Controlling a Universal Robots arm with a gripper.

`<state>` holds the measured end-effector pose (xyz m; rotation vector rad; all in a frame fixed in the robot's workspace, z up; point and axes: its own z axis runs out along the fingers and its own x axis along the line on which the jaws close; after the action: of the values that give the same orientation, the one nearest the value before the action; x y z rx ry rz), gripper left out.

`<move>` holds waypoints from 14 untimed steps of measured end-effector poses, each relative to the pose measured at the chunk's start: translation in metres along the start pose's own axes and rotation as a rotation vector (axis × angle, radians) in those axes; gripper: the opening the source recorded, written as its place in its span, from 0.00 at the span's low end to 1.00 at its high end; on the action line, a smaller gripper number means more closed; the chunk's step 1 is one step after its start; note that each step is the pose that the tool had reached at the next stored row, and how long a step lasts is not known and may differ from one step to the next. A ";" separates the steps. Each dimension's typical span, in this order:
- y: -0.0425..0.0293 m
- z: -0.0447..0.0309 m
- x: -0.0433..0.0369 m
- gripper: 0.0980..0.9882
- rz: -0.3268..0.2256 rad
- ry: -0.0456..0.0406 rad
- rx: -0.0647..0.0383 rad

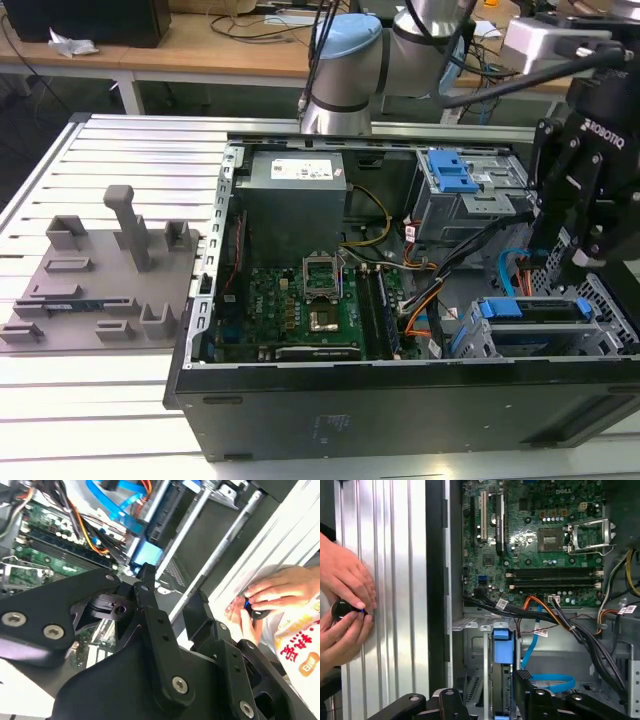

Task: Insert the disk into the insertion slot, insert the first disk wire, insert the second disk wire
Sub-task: 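Insert the first disk wire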

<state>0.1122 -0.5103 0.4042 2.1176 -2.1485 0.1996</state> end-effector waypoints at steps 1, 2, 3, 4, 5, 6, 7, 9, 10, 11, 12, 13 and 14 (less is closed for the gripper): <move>0.0001 -0.0001 -0.0038 0.45 0.000 -0.0001 0.000; 0.0002 0.0002 -0.0109 0.45 0.001 0.0000 0.000; 0.0003 0.0034 -0.0127 0.45 0.016 0.0001 -0.002; 0.0003 0.0055 -0.0131 0.45 0.033 0.0005 -0.006; 0.0004 0.0079 -0.0138 0.45 0.053 0.0009 -0.009; 0.0004 0.0085 -0.0195 0.45 0.055 0.0031 -0.009; 0.0002 0.0076 -0.0280 0.45 0.055 0.0099 -0.009; -0.0002 0.0067 -0.0376 0.45 0.055 0.0243 -0.008; -0.0015 0.0062 -0.0449 0.45 0.055 0.0398 -0.008; -0.0099 0.0064 -0.0497 0.45 0.055 0.0506 -0.007; -0.0144 0.0065 -0.0502 0.45 0.055 0.0519 -0.007; -0.0197 0.0068 -0.0508 0.45 0.056 0.0527 -0.008; -0.0259 0.0072 -0.0515 0.45 0.057 0.0537 -0.008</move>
<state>0.1389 -0.4613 0.3883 2.0243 -2.1775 0.2502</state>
